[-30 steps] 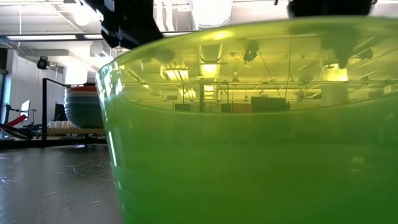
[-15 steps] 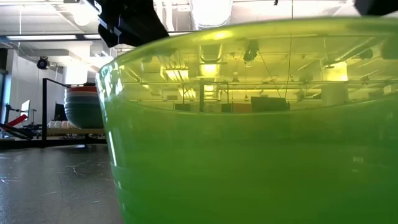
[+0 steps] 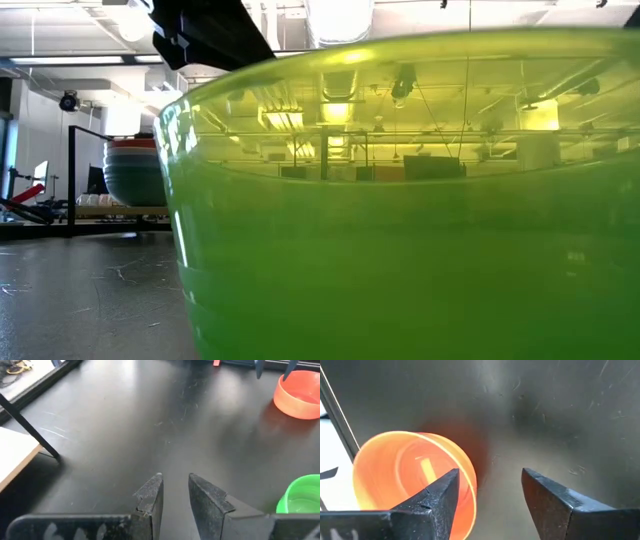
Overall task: Place and stack bowls onto a shelf
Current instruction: Stack the orange transparent bowl on the yellow transparent bowl on the shelf
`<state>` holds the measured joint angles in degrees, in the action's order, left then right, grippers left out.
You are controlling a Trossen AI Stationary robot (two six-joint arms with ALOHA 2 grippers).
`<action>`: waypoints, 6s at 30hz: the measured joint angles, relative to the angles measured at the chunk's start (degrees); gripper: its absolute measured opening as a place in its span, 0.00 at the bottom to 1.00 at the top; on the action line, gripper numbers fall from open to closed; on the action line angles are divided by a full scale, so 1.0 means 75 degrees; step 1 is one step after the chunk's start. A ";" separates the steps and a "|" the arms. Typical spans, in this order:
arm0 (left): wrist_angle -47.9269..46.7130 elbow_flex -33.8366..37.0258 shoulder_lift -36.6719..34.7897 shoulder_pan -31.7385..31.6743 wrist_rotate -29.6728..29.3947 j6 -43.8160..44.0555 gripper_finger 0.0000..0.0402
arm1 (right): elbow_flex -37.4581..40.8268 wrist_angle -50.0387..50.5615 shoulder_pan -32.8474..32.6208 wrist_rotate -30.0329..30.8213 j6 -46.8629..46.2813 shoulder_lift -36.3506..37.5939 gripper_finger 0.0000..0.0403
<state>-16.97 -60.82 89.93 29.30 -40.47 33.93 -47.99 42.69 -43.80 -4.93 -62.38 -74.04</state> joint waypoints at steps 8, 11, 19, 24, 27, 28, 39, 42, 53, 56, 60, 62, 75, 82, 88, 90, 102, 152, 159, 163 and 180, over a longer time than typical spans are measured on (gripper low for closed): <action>0.0010 0.0005 0.0000 0.0012 -0.0163 -0.0050 0.19 | 0.0138 -0.0769 -0.0131 -0.0002 0.0129 -0.0015 0.49; 0.0038 0.0029 0.0000 0.0018 -0.0169 -0.0052 0.19 | 0.0247 -0.0972 -0.0208 0.0000 0.0199 -0.0015 0.49; 0.0038 0.0029 0.0000 0.0020 -0.0233 -0.0052 0.19 | 0.0669 -0.1370 -0.0378 0.0263 0.0197 -0.0015 0.49; 0.0038 0.0040 0.0000 0.0020 -0.0309 -0.0052 0.19 | 0.0936 -0.1808 -0.0381 0.0264 0.0197 -0.0015 0.49; 0.0029 0.0048 0.0000 0.0020 -0.0336 -0.0051 0.19 | 0.1088 -0.2011 -0.0381 0.0263 0.0197 -0.0015 0.49; 0.0037 0.0062 0.0000 0.0020 -0.0338 -0.0050 0.19 | 0.1114 -0.2016 -0.0381 0.0263 0.0197 -0.0015 0.49; 0.0020 0.0076 0.0000 0.0018 -0.0338 -0.0052 0.19 | 0.1157 -0.2025 -0.0378 0.0281 0.0290 -0.0015 0.43; 0.0022 0.0076 0.0000 0.0018 -0.0338 -0.0055 0.19 | 0.1157 -0.2027 -0.0378 0.0286 0.0317 -0.0015 0.43; 0.0020 0.0076 0.0000 0.0018 -0.0335 -0.0055 0.19 | 0.1157 -0.2570 -0.0378 0.0335 0.0819 -0.0015 0.42; 0.0011 0.0077 0.0000 0.0018 -0.0335 -0.0055 0.19 | 0.1157 -0.2567 -0.0378 0.0375 0.0821 -0.0015 0.42; -0.0001 0.0078 0.0000 0.0018 -0.0335 -0.0055 0.19 | 0.1157 -0.2570 -0.0378 0.0461 0.0909 -0.0015 0.42; -0.0017 0.0079 0.0000 0.0018 -0.0335 -0.0055 0.19 | 0.1182 -0.2590 -0.0378 0.0461 0.0917 -0.0015 0.42; -0.0128 0.0079 0.0000 0.0018 -0.0332 -0.0063 0.19 | 0.1335 -0.2617 -0.0495 -0.0008 0.1282 -0.0452 0.42; -0.0113 0.0079 0.0000 0.0018 -0.0332 -0.0225 0.19 | 0.1116 -0.2695 -0.0483 -0.0416 0.1319 -0.0930 0.41; -0.0095 0.0079 0.0000 0.0018 -0.0335 -0.0227 0.19 | 0.0990 -0.2757 -0.0481 -0.0616 0.1253 -0.1086 0.20; -0.0087 0.0079 0.0000 0.0018 -0.0332 -0.0227 0.19 | 0.0977 -0.2814 -0.0446 -0.0806 0.1188 -0.1087 0.11; -0.0005 0.0079 0.0000 0.0018 -0.0332 -0.0170 0.19 | 0.0977 -0.2762 0.0085 0.0014 0.0866 -0.0121 0.02; 0.1575 -0.1698 -0.0004 -0.2183 -0.4376 -0.4024 0.19 | 0.0595 -1.1709 0.6205 0.7644 1.0176 0.0487 0.02; 0.2458 -0.1684 -0.0003 -0.2987 -0.3153 -0.5724 0.19 | 0.0277 -1.1689 0.6844 0.6653 1.0212 0.0487 0.02; 0.3395 -0.1676 0.0000 -0.3374 -0.2359 -0.6686 0.19 | 0.0159 -1.1700 0.7150 0.6193 1.0347 0.0433 0.02; 0.5151 -0.1673 -0.0006 -0.4125 -0.1570 -0.8418 0.19 | -0.1674 -1.1730 0.7674 0.6463 1.2264 -0.1374 0.02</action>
<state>21.66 -73.36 89.89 -1.64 -52.24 -29.20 -60.55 -45.28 13.76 43.54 29.60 -84.35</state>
